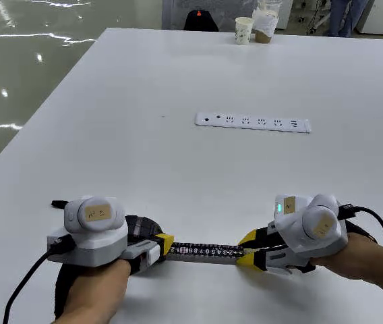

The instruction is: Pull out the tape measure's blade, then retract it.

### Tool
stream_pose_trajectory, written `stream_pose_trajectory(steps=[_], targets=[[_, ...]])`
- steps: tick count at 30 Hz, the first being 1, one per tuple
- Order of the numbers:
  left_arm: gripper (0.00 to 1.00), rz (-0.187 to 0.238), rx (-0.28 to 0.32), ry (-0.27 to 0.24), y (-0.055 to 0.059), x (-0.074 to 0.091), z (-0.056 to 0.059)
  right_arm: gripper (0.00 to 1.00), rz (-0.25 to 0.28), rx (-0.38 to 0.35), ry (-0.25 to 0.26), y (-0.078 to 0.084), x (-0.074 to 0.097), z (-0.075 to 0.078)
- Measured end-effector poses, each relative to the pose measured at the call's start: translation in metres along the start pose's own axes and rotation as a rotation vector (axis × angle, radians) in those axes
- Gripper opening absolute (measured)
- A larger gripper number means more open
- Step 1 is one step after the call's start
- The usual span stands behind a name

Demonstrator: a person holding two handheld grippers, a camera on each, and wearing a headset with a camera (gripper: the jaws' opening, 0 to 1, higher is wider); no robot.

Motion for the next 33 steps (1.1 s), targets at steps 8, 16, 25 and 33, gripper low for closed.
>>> stream_pose_trajectory(steps=[8, 16, 25, 33], targets=[[0.60, 0.000, -0.001, 0.002, 0.000, 0.000, -0.001, 0.10, 0.005, 0.007, -0.003, -0.008, -0.006, 0.000], [0.60, 0.001, 0.000, 0.004, 0.000, 0.000, -0.001, 0.10, 0.010, 0.012, -0.005, -0.015, -0.010, -0.001], [0.60, -0.002, 0.000, 0.007, 0.000, 0.000, -0.001, 0.10, 0.021, 0.015, -0.009, -0.022, -0.016, -0.001], [0.60, -0.002, 0.000, 0.008, -0.001, 0.000, -0.002, 0.10, 0.033, 0.016, -0.015, -0.029, -0.021, -0.002]])
Point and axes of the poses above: the centre of the closed fingertips' face, and the gripper's own axes: x roughly backward along the fingers, z roughly to its right, y roughly out of its underside, the point moved 9 cm from there along x, roughly backward along the fingers, and after that the axes turned 11 degrees about -z, right-handed, at the moved point
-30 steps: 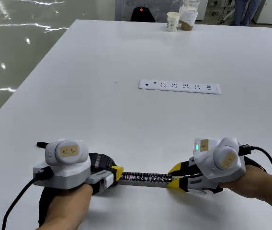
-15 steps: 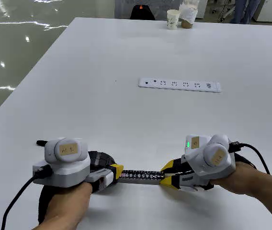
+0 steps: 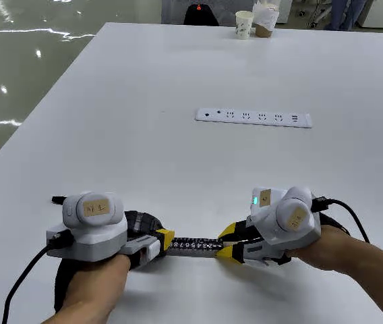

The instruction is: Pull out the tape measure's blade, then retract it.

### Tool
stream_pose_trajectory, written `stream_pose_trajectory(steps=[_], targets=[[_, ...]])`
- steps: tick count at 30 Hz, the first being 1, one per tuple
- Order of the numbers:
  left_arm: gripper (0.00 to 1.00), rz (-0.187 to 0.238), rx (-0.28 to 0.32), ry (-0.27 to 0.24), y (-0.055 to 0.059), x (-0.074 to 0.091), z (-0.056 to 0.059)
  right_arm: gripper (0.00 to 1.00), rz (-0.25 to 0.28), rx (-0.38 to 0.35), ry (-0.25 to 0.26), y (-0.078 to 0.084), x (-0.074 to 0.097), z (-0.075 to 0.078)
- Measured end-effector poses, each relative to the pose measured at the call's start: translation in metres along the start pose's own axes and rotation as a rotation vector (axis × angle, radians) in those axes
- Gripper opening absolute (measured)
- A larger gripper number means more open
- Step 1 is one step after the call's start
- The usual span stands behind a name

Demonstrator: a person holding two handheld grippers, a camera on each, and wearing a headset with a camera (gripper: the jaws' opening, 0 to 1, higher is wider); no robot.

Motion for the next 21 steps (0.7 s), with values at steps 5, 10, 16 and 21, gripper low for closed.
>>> stream_pose_trajectory(steps=[5, 10, 16, 21], targets=[[0.60, -0.002, 0.002, 0.003, 0.000, 0.000, 0.000, 0.10, 0.006, 0.002, -0.005, -0.004, -0.003, 0.000], [0.60, -0.004, 0.004, 0.003, 0.000, 0.000, 0.000, 0.10, 0.010, 0.004, -0.008, -0.008, -0.006, 0.000], [0.60, -0.004, 0.003, 0.005, 0.000, 0.000, 0.000, 0.10, 0.017, 0.007, -0.013, -0.013, -0.010, -0.002], [0.60, -0.004, 0.004, 0.007, 0.000, 0.000, -0.001, 0.10, 0.021, 0.009, -0.018, -0.019, -0.014, -0.002]])
Point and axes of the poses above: the centre of the closed fingertips' face, and the gripper's own axes: x roughly backward along the fingers, z roughly to its right, y roughly out of its underside, the point moved 9 cm from there along x, roughly backward along the fingers, and after that the axes turned 11 degrees about -z, right-handed, at the moved point
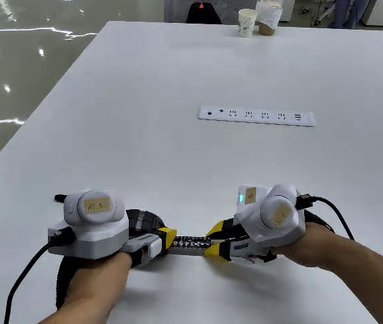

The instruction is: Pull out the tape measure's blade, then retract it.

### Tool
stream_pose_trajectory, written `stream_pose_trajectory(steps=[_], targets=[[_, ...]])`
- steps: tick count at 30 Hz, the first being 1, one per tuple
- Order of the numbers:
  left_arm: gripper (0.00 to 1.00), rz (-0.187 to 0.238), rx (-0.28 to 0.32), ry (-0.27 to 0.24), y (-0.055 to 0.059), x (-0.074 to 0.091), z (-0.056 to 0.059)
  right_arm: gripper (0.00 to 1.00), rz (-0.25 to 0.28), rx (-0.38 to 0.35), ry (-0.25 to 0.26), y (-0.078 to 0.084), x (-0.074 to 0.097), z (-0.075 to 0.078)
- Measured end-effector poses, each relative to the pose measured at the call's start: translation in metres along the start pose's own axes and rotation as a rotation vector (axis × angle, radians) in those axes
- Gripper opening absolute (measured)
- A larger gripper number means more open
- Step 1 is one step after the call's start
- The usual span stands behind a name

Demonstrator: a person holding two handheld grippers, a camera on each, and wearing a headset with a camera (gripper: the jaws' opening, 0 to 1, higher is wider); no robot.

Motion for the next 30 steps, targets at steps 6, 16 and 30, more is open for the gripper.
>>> stream_pose_trajectory(steps=[6, 16, 30], targets=[[0.60, -0.001, 0.001, 0.002, 0.000, 0.000, 0.000, 0.10, 0.006, 0.001, -0.005, -0.005, -0.004, 0.000], [0.60, -0.003, 0.004, 0.007, 0.000, 0.000, -0.001, 0.10, 0.017, -0.001, -0.015, -0.013, -0.011, -0.001], [0.60, -0.007, 0.010, 0.012, 0.000, 0.001, -0.001, 0.10, 0.033, 0.007, -0.025, -0.028, -0.022, -0.003]])
Point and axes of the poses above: the centre of the closed fingertips' face, and the gripper's own axes: x roughly backward along the fingers, z roughly to its right, y roughly out of its underside, the point moved 9 cm from there along x, roughly backward along the fingers, and after that the axes turned 11 degrees about -z, right-handed, at the moved point
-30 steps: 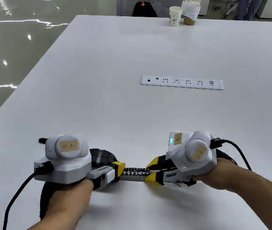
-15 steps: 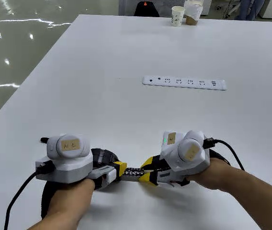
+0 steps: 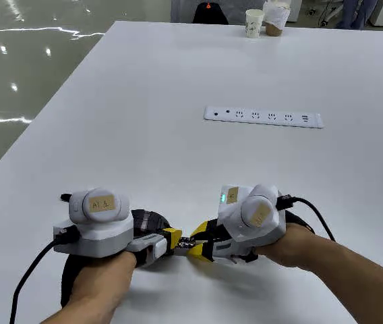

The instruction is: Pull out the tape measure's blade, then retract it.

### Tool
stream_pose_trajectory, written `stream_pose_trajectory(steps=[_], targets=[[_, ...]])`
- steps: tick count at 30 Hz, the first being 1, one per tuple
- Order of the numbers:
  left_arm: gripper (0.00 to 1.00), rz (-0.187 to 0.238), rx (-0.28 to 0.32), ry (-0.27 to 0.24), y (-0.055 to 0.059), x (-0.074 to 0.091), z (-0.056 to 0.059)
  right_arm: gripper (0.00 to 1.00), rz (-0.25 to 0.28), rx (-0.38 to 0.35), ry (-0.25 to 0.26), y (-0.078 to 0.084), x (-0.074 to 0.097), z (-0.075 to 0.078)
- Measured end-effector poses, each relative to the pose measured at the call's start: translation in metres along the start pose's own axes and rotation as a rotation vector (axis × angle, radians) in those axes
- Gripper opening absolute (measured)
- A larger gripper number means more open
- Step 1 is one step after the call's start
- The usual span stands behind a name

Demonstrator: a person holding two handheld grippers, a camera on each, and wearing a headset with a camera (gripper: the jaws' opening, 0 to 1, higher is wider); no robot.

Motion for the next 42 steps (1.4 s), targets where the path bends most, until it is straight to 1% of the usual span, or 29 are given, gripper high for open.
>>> stream_pose_trajectory(steps=[14, 24, 31, 37, 42], targets=[[0.61, -0.003, 0.007, 0.006, -0.001, 0.000, -0.001, 0.10, 0.017, -0.007, -0.008, -0.009, -0.009, 0.000], [0.61, -0.005, 0.008, 0.010, -0.001, 0.000, 0.000, 0.11, 0.020, -0.010, -0.006, -0.010, -0.010, 0.000], [0.62, -0.007, -0.002, 0.011, -0.001, -0.001, 0.000, 0.11, 0.018, -0.013, -0.004, -0.010, -0.010, 0.000], [0.63, -0.015, -0.001, 0.009, -0.001, 0.000, 0.000, 0.12, 0.014, -0.005, -0.003, -0.011, -0.011, -0.001], [0.63, -0.021, 0.004, 0.008, -0.002, 0.000, 0.001, 0.13, 0.010, -0.013, 0.002, -0.012, -0.011, -0.001]])
Point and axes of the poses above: the centre of the closed fingertips' face, and the gripper's own axes: x roughly backward along the fingers, z roughly to its right, y roughly out of its underside, the point moved 9 cm from there along x, roughly backward along the fingers, and after that the axes turned 11 degrees about -z, right-handed, at the moved point
